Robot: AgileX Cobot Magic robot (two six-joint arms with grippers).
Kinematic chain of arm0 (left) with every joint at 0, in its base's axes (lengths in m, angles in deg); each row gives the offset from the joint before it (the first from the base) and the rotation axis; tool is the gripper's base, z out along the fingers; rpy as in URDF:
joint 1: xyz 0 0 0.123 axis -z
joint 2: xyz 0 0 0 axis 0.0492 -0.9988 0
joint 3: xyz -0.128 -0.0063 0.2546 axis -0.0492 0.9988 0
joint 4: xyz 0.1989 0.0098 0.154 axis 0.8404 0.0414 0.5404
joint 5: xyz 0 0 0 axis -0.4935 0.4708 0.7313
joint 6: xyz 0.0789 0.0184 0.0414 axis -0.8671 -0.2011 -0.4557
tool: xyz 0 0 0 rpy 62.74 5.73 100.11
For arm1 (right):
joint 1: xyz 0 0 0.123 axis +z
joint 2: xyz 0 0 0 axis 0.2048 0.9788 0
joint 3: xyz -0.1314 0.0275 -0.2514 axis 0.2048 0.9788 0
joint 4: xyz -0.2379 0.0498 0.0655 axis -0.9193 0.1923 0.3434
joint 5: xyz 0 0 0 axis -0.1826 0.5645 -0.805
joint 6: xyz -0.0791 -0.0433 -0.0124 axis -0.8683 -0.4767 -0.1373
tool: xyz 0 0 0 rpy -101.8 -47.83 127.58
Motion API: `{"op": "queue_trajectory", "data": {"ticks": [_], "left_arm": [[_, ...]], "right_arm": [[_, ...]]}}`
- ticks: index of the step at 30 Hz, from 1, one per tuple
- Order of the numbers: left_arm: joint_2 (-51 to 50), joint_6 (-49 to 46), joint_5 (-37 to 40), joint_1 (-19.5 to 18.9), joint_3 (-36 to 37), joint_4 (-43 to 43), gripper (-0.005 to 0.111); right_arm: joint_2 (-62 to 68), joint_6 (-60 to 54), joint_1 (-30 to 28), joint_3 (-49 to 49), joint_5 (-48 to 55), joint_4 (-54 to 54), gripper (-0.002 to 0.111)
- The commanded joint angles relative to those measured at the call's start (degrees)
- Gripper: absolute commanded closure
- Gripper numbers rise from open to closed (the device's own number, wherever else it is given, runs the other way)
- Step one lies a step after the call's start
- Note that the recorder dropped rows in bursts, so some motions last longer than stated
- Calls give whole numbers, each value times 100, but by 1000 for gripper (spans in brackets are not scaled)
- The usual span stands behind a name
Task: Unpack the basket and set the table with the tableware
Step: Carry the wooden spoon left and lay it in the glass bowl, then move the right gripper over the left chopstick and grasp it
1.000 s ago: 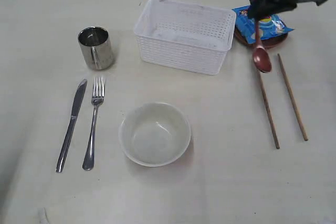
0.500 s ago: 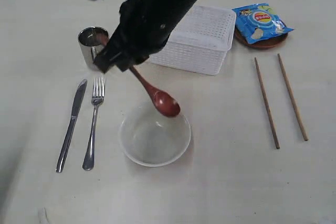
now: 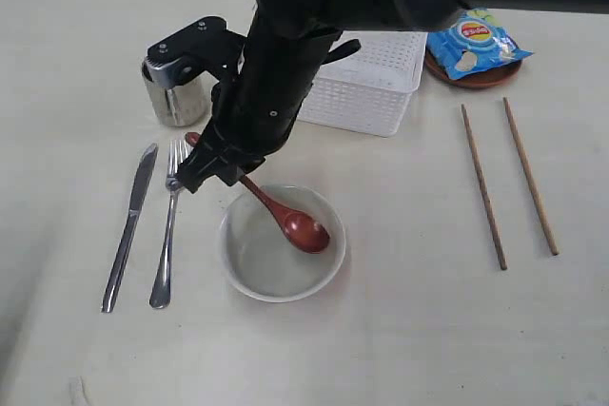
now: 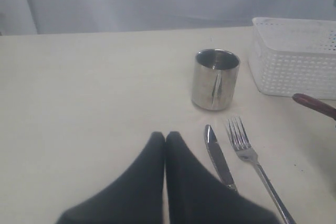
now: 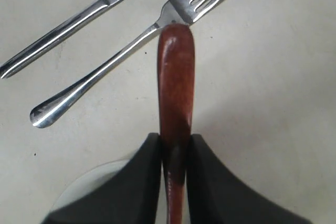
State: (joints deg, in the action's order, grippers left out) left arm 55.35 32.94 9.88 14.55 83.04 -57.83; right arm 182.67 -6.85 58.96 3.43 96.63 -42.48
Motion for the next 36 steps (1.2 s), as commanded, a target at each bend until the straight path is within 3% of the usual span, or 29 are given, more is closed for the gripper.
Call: {"op": "queue_trajectory", "data": {"ticks": [1,6,10,12,22,27,36], "left_arm": [[15,24,-61,29,18,47,107],[15,24,-61,29,18,47,107],[15,24,-61,29,18,47,107],[15,24,-61,29,18,47,107],[15,24,-61,29,18,47,107],[15,24,-61,29,18,47,107],[15,24,-61,29,18,47,107]], "right_arm": [[-16,100,7,-3,210,-56,108],[-16,100,7,-3,274,-5,105],[-16,139,7,-3,339,7,82],[-16,165,7,-3,348,7,76],[-807,395,-282,-13,334,-407,77],[-1495,1168,-1156,-13,519,-1182,77],[-1606,1313,-3199,8,1376,-1336,77]]}}
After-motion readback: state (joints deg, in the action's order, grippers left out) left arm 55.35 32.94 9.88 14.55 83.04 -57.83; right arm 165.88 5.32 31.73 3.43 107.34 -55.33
